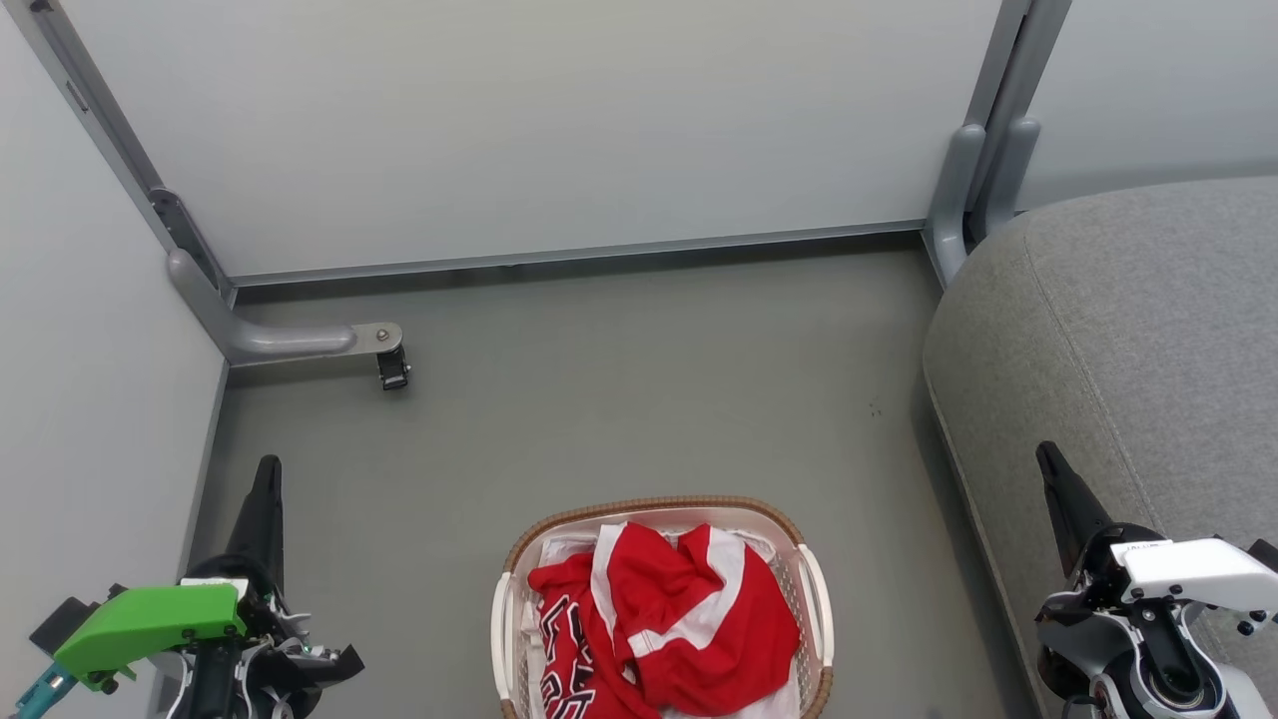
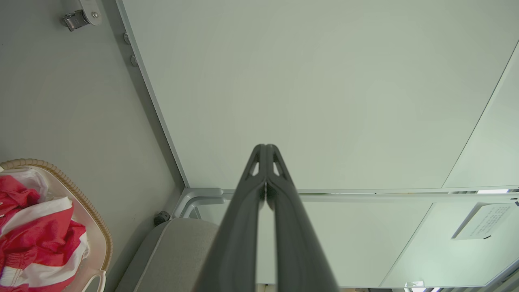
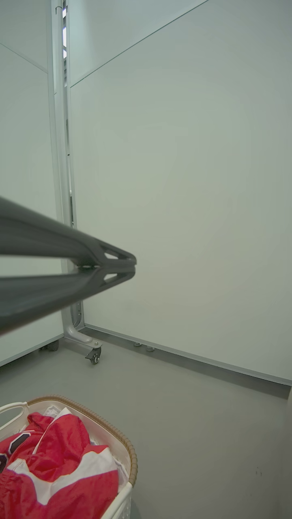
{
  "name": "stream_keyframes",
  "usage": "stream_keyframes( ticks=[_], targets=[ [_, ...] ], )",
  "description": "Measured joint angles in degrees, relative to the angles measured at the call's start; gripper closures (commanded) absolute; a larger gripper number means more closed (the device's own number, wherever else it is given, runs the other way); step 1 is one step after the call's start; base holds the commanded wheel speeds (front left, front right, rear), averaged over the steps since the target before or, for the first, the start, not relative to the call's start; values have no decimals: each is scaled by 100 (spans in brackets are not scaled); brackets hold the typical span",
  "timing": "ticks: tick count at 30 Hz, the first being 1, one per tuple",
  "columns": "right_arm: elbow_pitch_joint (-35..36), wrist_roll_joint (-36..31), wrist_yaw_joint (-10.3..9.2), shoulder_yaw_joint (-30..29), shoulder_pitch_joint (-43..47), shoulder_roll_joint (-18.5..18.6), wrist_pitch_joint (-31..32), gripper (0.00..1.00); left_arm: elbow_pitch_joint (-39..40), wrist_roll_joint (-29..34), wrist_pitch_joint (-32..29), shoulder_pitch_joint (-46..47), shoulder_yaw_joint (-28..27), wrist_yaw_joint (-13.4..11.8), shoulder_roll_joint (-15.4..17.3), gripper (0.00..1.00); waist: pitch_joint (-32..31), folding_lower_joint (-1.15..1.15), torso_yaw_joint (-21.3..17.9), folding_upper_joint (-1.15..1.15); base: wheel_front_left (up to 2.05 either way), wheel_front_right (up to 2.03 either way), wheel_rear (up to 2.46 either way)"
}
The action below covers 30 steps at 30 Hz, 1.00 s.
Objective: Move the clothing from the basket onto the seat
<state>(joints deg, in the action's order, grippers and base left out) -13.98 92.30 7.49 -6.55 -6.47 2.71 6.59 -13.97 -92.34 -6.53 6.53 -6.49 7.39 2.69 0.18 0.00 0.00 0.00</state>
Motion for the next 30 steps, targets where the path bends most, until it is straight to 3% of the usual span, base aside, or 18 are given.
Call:
stream_keyframes(
  ticks=[30],
  targets=[
    [0, 0, 0, 0, 0, 0, 0, 100, 0, 0, 0, 0, 0, 0, 0, 100, 0, 0, 0, 0, 0, 0, 0]
  ],
)
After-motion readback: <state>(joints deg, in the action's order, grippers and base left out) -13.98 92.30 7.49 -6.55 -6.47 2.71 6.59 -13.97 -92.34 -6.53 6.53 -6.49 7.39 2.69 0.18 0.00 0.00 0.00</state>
